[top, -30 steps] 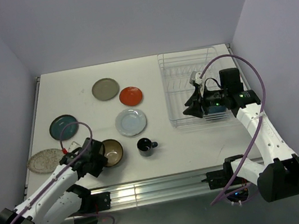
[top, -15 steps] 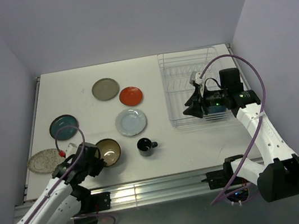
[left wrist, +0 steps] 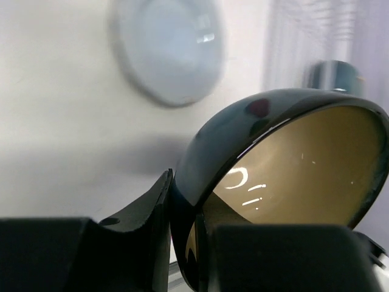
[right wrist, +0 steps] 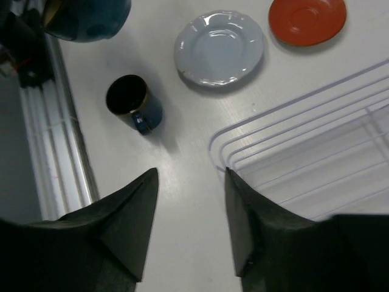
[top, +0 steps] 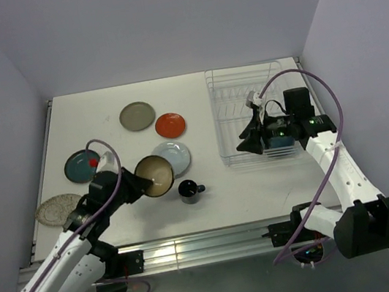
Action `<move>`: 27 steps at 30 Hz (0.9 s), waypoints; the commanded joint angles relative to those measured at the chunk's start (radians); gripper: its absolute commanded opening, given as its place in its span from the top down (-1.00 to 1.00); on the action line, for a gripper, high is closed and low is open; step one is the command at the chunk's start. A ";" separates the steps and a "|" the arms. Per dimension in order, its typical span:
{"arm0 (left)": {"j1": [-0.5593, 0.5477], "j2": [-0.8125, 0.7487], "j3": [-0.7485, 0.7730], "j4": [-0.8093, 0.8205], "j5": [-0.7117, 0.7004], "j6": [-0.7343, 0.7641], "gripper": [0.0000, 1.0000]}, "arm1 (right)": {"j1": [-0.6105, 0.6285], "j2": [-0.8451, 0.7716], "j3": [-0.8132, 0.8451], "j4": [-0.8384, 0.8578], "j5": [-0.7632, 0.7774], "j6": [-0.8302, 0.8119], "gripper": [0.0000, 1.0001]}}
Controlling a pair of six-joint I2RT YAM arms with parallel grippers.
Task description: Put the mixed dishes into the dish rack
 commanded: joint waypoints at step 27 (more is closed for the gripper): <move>-0.015 0.660 0.381 0.840 0.583 -0.076 1.00 | 0.384 0.064 0.158 0.506 0.532 1.340 -1.00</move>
